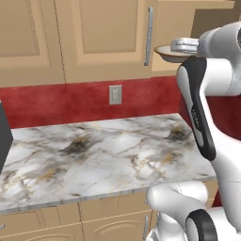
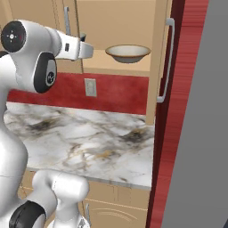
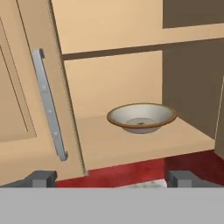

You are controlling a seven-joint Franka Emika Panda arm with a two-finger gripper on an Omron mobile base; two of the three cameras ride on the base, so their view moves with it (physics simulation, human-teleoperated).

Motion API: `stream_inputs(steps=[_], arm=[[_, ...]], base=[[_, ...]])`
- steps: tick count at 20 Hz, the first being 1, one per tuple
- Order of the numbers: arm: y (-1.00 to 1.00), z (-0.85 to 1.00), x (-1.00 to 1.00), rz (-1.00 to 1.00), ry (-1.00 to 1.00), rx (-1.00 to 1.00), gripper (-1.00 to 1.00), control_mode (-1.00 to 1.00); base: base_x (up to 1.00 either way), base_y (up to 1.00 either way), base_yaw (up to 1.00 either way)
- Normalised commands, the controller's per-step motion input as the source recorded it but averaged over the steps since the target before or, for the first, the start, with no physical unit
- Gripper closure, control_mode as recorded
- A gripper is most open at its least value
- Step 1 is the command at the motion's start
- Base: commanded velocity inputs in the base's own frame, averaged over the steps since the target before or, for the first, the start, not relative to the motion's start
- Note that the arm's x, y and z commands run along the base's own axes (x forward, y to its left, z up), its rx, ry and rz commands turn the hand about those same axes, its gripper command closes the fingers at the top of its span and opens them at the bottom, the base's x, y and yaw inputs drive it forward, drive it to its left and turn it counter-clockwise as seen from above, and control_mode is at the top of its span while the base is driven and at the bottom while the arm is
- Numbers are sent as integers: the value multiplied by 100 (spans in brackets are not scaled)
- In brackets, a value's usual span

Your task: Move the bowls from the cabinet to the plates on the dining table.

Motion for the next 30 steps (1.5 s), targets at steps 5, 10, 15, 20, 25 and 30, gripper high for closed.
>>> stream_inputs(steps=[5,10,15,20,25,30], arm=[[37,7,16,7,6,0,-100,-100],[35,2,30,1,1,-4,-100,-100],[35,0,42,0,1,-3,-100,-100],[20,-6,52,1,4,0,-100,-100],[6,-6,54,4,7,0,-100,-100],[6,2,42,6,3,-2,-100,-100]], base=[[0,0,0],[0,0,0],[0,0,0],[0,0,0],[0,0,0],[0,0,0]])
